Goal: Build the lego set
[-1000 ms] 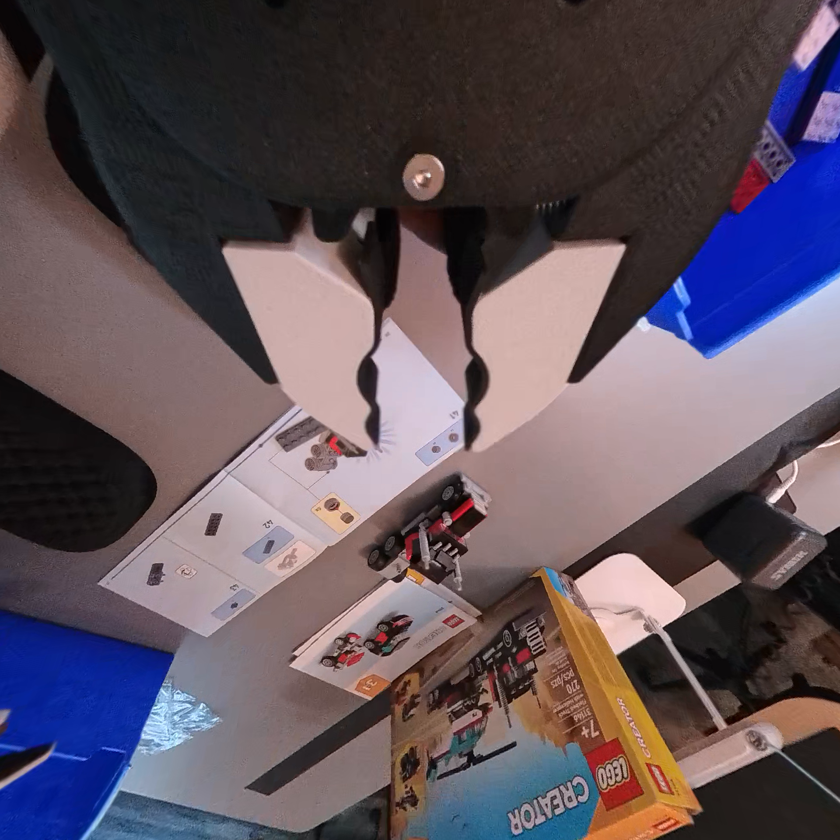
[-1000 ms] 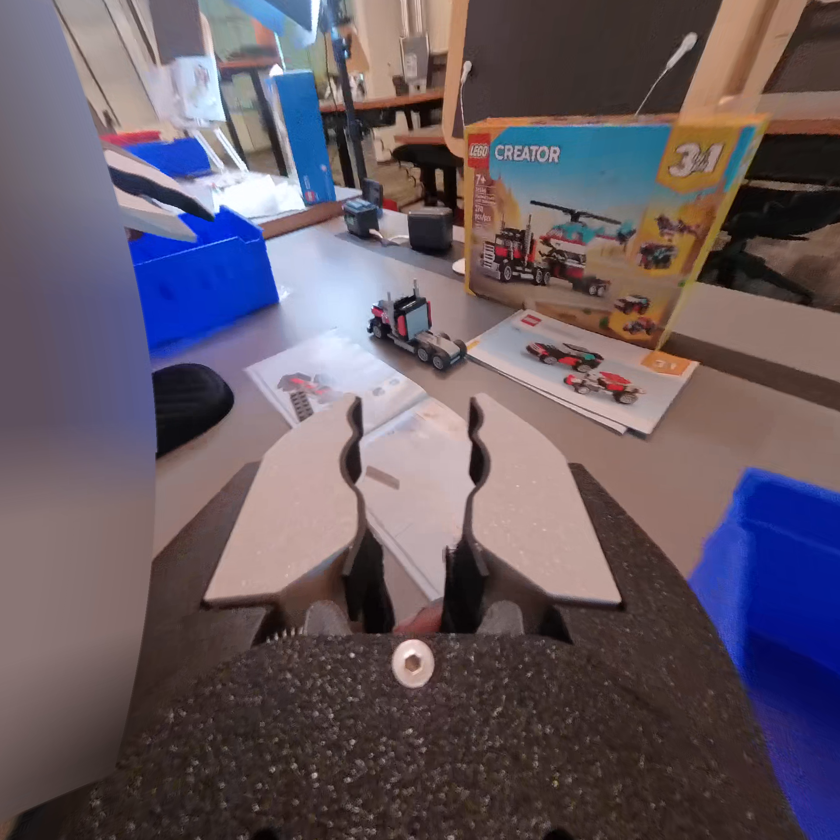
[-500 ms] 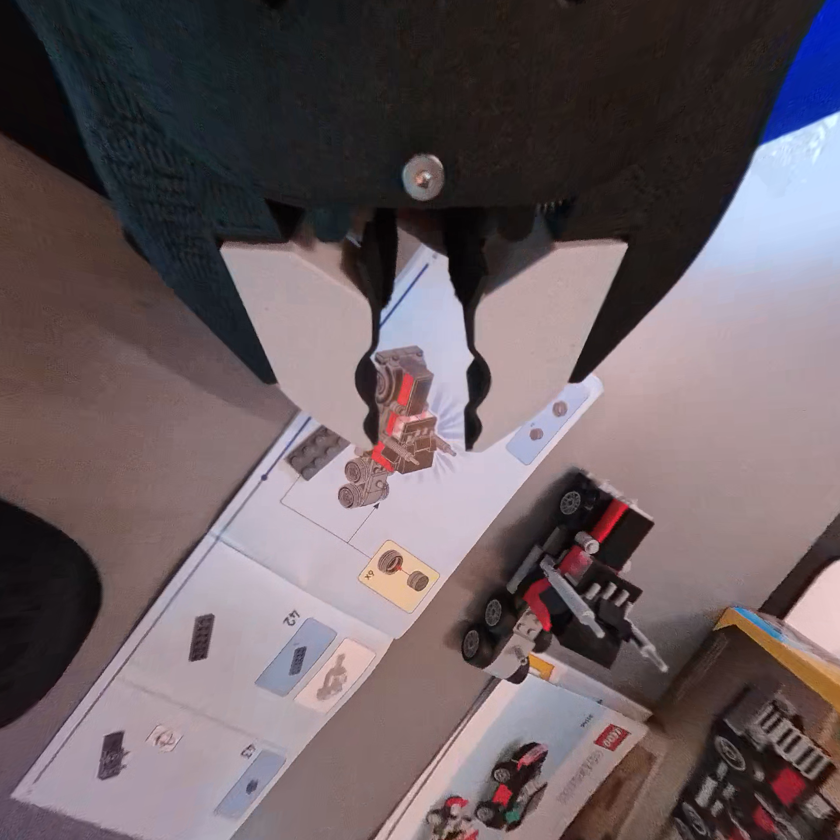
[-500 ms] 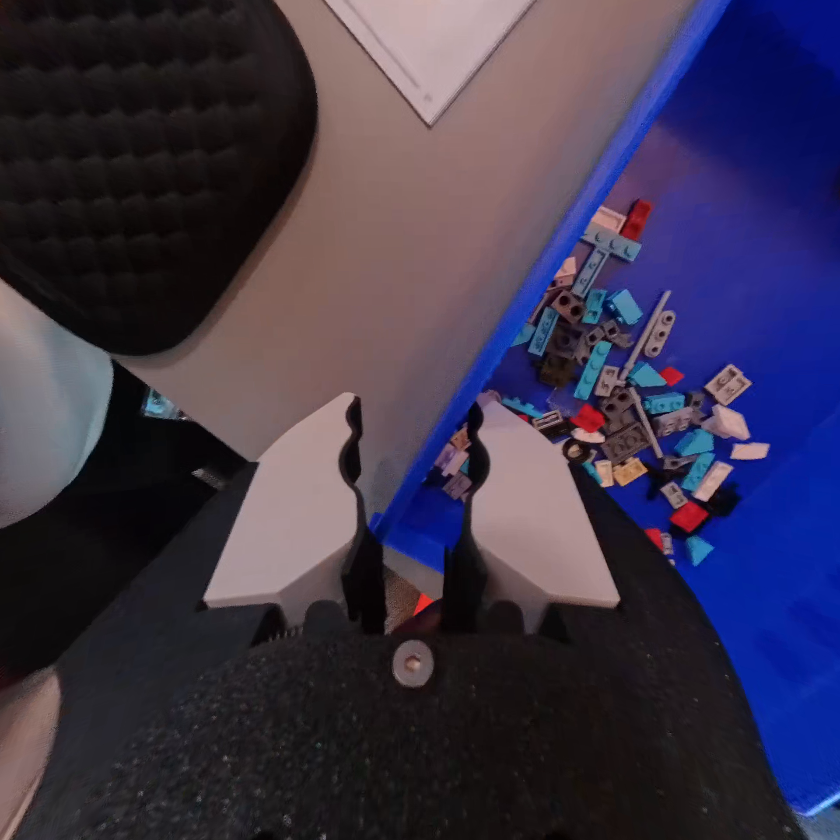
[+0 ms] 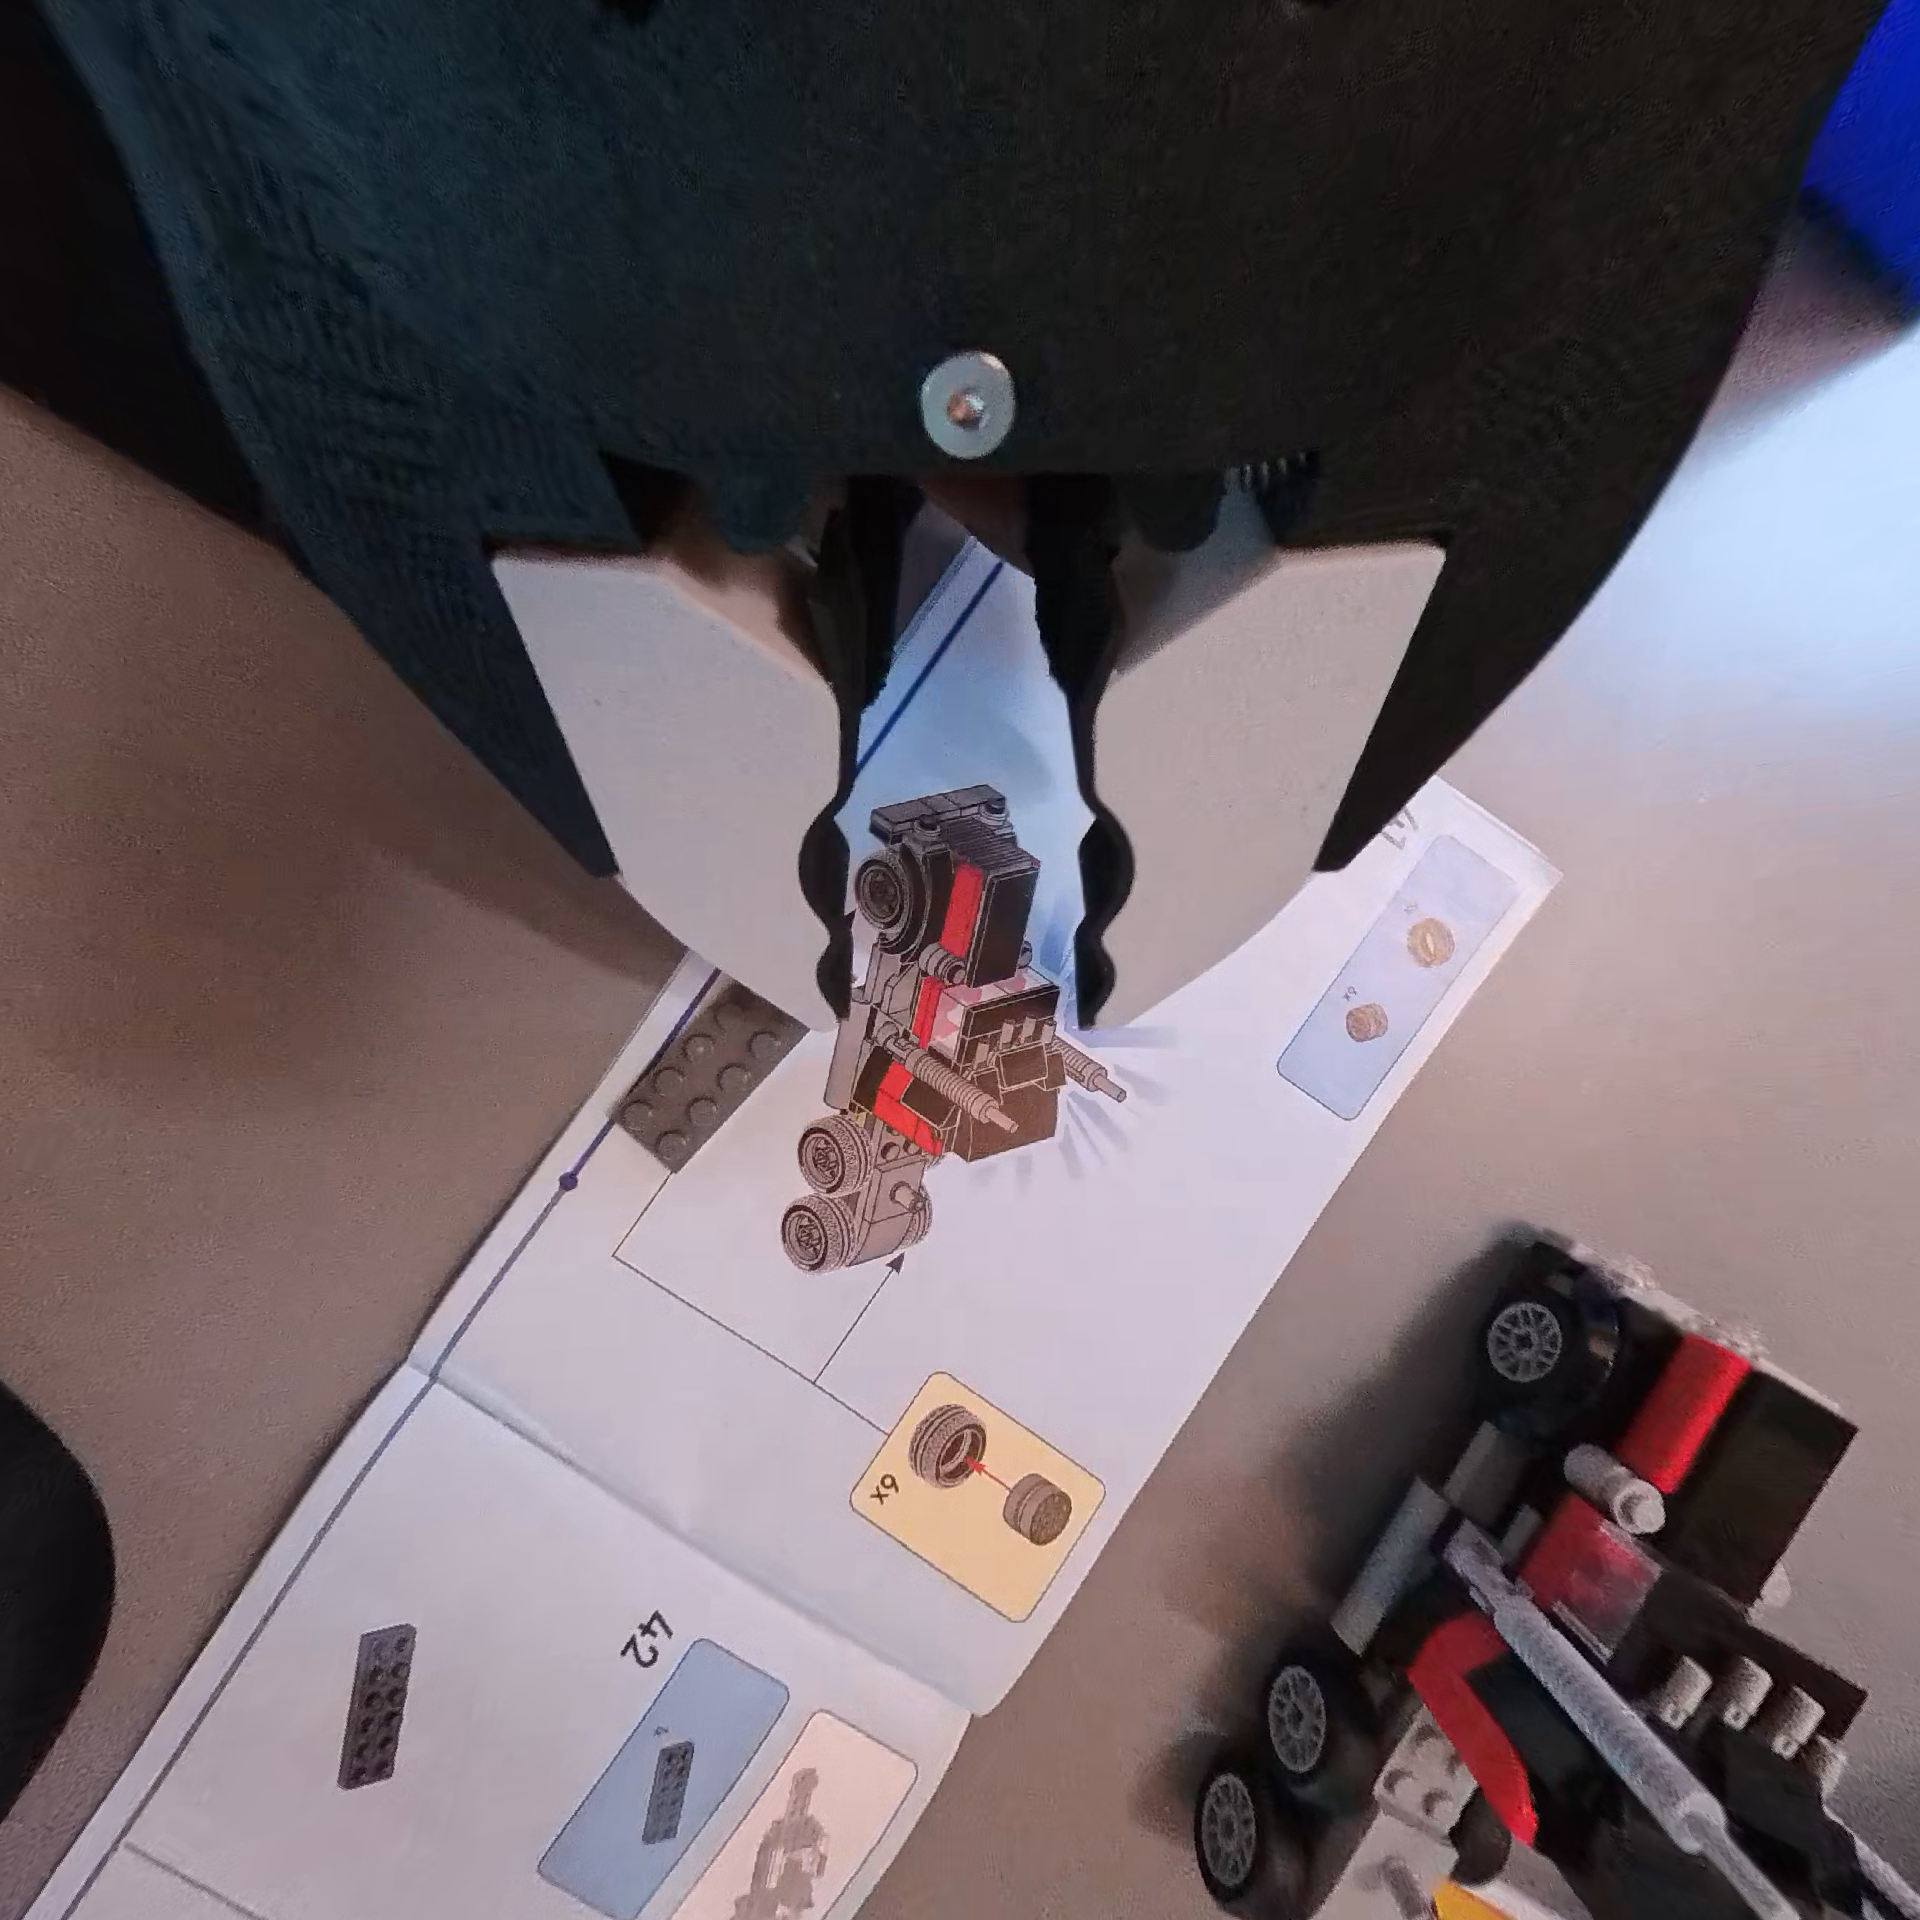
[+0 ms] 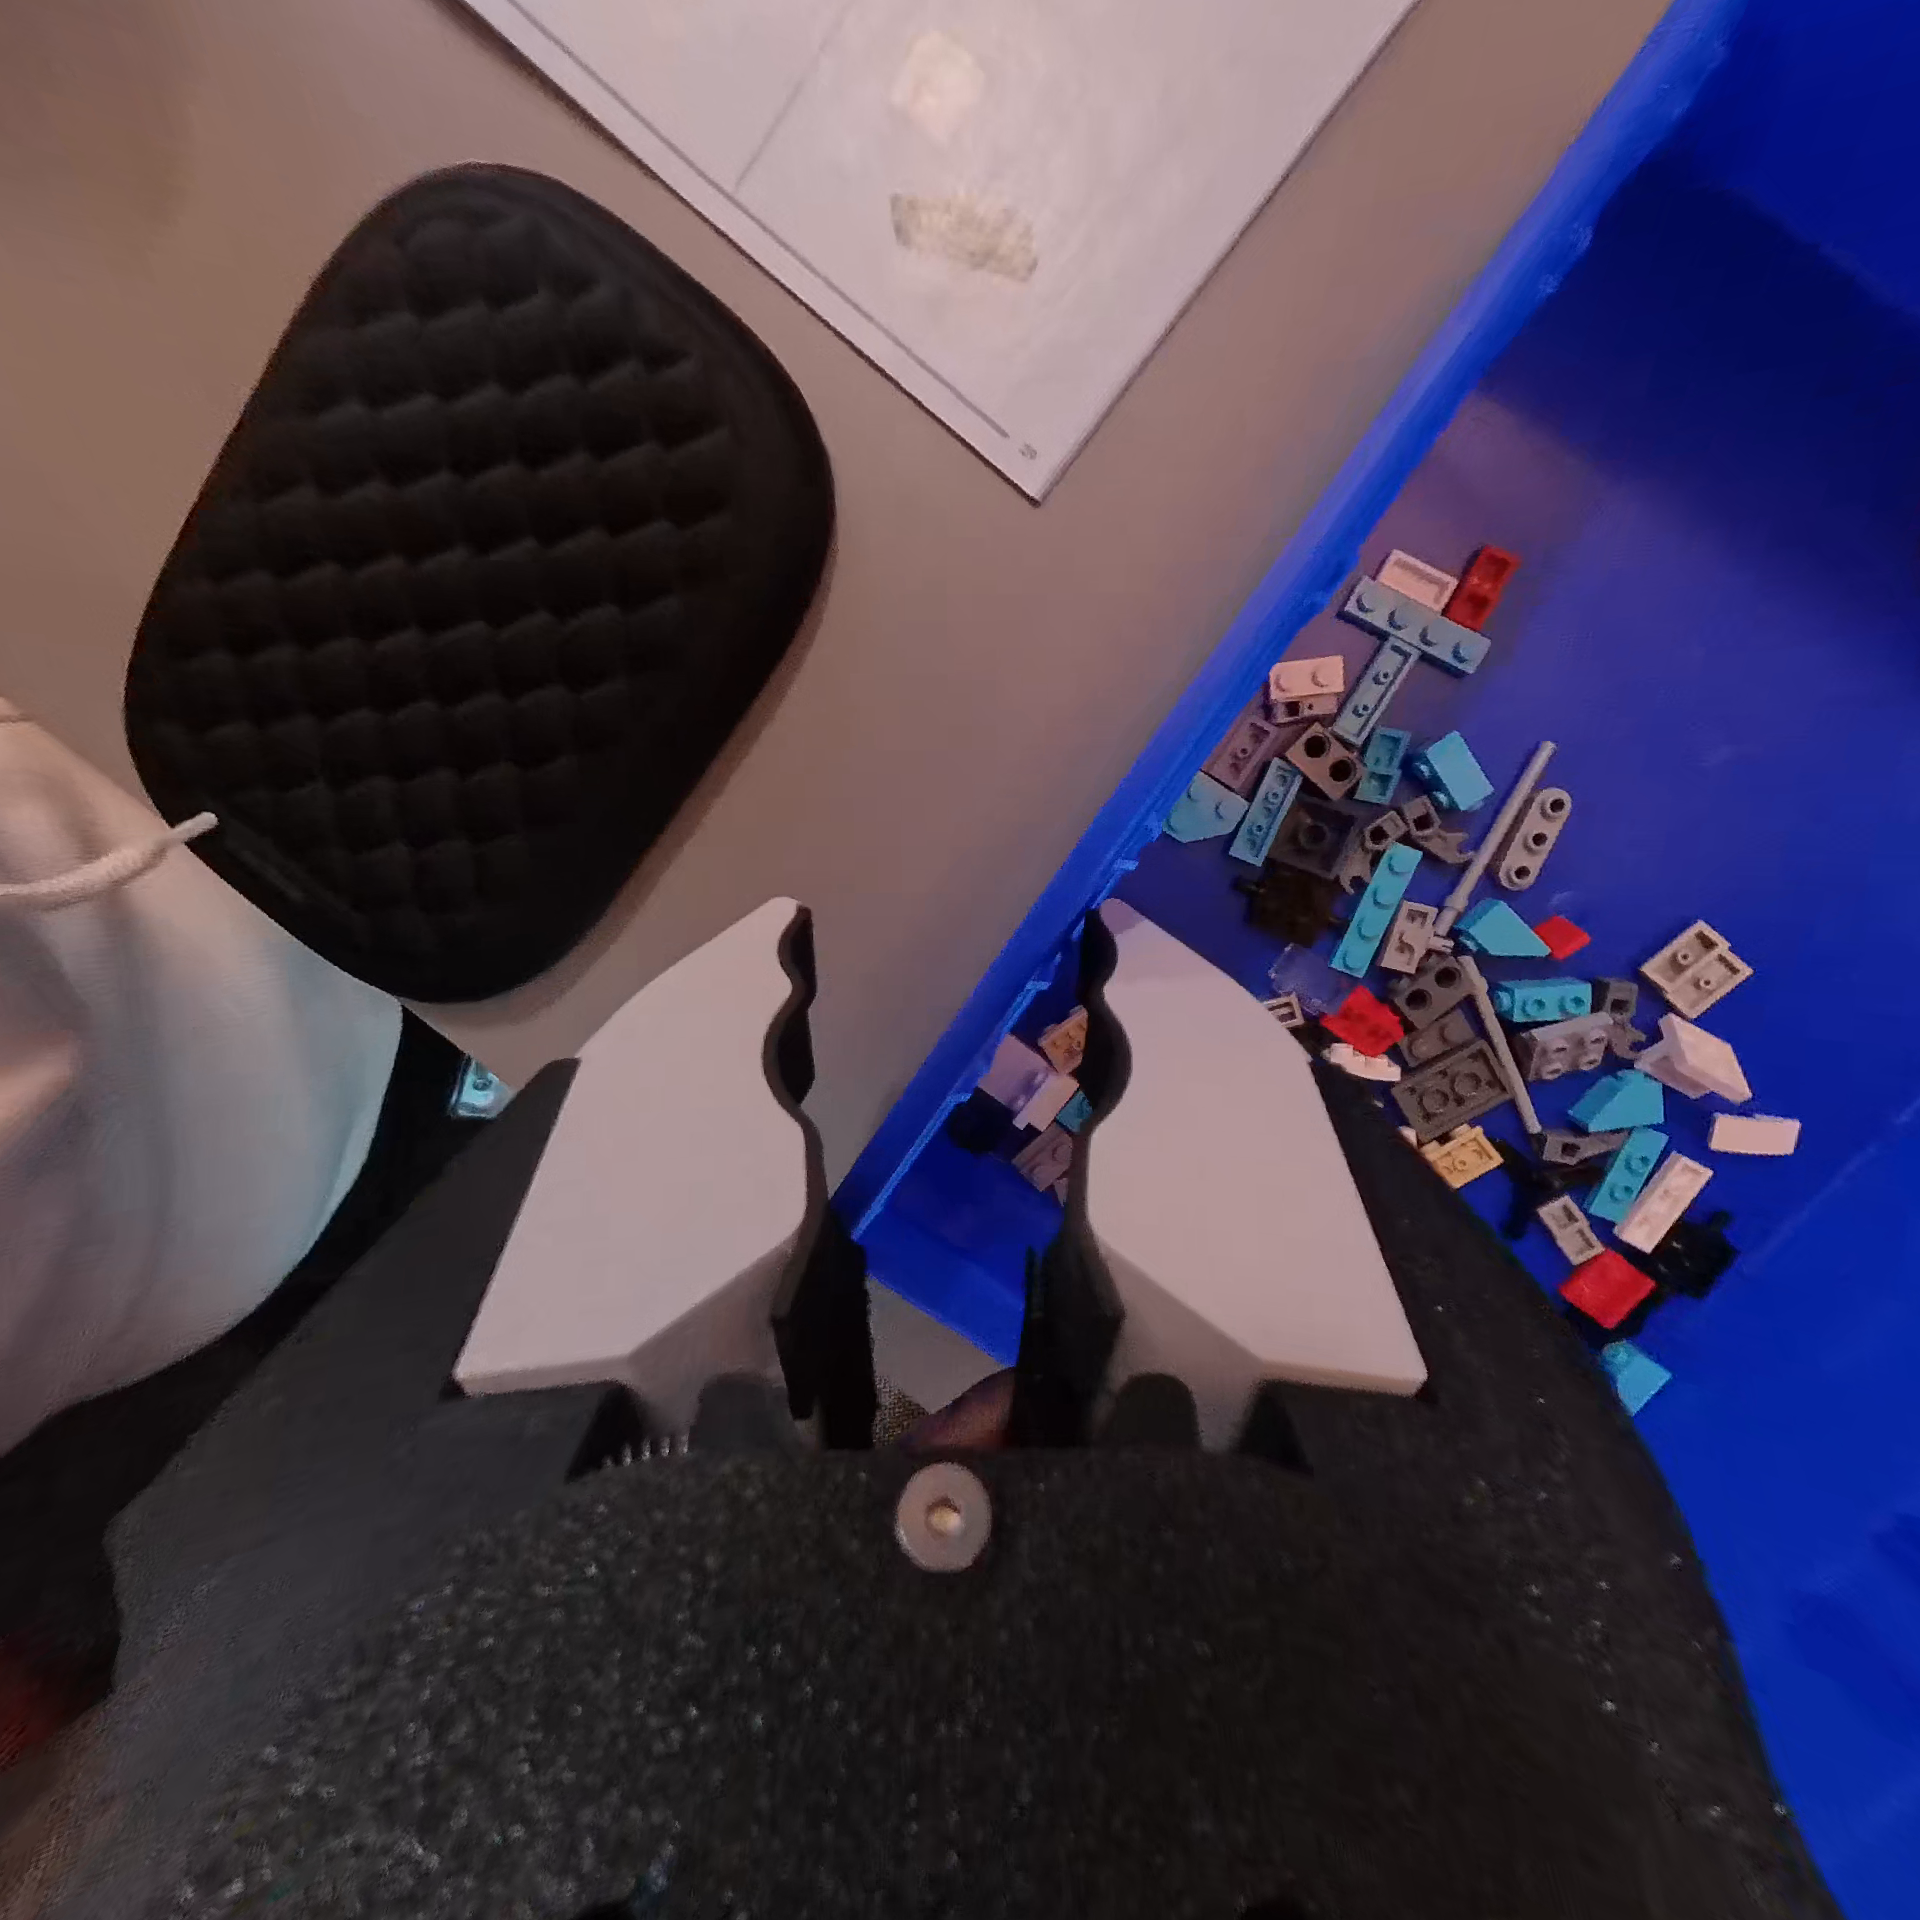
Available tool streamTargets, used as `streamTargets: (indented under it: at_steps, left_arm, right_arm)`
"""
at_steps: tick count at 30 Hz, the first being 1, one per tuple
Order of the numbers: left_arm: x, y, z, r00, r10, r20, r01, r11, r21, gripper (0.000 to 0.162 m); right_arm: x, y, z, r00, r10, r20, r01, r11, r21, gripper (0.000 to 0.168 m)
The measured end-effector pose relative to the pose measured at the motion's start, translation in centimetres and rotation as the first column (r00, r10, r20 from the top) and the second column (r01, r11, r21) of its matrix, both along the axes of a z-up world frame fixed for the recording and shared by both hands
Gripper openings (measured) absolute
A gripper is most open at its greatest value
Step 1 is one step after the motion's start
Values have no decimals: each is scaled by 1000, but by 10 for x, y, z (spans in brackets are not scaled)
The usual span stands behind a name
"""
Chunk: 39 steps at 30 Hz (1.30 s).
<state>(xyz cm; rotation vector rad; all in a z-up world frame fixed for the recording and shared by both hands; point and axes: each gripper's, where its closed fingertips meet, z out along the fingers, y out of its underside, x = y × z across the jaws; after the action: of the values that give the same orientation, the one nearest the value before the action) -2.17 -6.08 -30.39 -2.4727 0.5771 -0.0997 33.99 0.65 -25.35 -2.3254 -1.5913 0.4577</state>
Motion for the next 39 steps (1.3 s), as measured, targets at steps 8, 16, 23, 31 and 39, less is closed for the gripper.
streamTargets:
  at_steps: [8,16,23,31,39]
  left_arm:
    - [-6,-10,1,997,-69,-24,69,998,3,42]
    - [-4,1,29,992,-120,47,111,981,156,38]
    - [-5,20,58,936,-130,327,-9,920,392,27]
    - [-5,12,60,885,-249,394,18,863,505,27]
    - [12,-2,63,852,-397,341,151,811,565,33]
  right_arm:
    - [-10,-2,0,1000,-8,8,8,1000,14,54]
    - [-56,11,76,974,-43,-221,108,950,293,52]
    - [-241,-78,43,643,531,-553,-498,837,224,31]
    - [-311,-87,-44,566,761,-318,-695,648,312,38]
    - [-317,-88,-45,590,698,-406,-711,687,149,17]
